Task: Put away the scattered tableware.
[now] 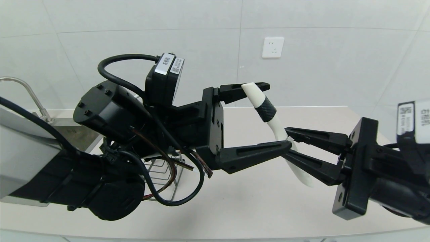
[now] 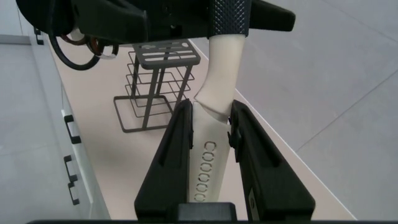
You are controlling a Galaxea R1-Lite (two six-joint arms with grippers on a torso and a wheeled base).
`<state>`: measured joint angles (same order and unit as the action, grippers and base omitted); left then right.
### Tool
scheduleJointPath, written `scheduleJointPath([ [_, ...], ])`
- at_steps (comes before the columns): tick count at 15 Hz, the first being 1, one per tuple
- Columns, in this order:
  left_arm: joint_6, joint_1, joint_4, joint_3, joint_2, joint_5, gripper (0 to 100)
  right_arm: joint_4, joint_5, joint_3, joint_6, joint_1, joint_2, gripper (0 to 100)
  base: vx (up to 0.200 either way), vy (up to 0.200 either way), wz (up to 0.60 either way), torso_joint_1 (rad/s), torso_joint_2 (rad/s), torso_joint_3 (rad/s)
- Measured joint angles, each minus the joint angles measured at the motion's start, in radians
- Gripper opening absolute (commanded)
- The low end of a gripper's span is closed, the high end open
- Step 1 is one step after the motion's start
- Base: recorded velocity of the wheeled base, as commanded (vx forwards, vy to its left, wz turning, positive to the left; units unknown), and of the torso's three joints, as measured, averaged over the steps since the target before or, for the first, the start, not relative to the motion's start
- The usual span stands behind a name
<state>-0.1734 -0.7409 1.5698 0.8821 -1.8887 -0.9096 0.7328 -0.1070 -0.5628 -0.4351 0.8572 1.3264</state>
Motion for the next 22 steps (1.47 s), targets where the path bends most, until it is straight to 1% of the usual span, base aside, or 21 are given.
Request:
scheduleJointPath([
  [5, -0.003, -0.024, 0.000, 0.008, -0.009, 0.000, 100, 0.001, 0.000, -0.003, 0.000, 0.000, 0.006, 0, 0.000, 0.000, 0.00, 0.000, 0.00, 0.000],
  [14, -0.001, -0.026, 0.000, 0.009, -0.013, 0.000, 100, 0.002, 0.000, -0.017, 0.000, 0.000, 0.013, 0, 0.000, 0.000, 0.00, 0.000, 0.00, 0.000],
  [15, -0.001, -0.026, 0.000, 0.009, -0.013, 0.000, 0, 0.003, 0.000, -0.020, 0.000, 0.000, 0.015, 0, 0.000, 0.000, 0.00, 0.000, 0.00, 0.000],
  [20, 0.003, -0.027, 0.000, 0.009, -0.012, 0.003, 0, 0.006, 0.000, -0.023, 0.000, 0.000, 0.019, 0, 0.000, 0.000, 0.00, 0.000, 0.00, 0.000],
  [21, 0.002, -0.030, 0.000, 0.009, -0.012, 0.002, 0, 0.006, -0.001, -0.022, -0.001, 0.000, 0.019, 100, 0.000, 0.000, 0.00, 0.000, 0.00, 0.000],
  [22, 0.002, -0.032, 0.000, 0.009, -0.011, 0.001, 0, 0.005, -0.001, -0.022, -0.001, 0.000, 0.020, 100, 0.000, 0.000, 0.00, 0.000, 0.00, 0.000],
])
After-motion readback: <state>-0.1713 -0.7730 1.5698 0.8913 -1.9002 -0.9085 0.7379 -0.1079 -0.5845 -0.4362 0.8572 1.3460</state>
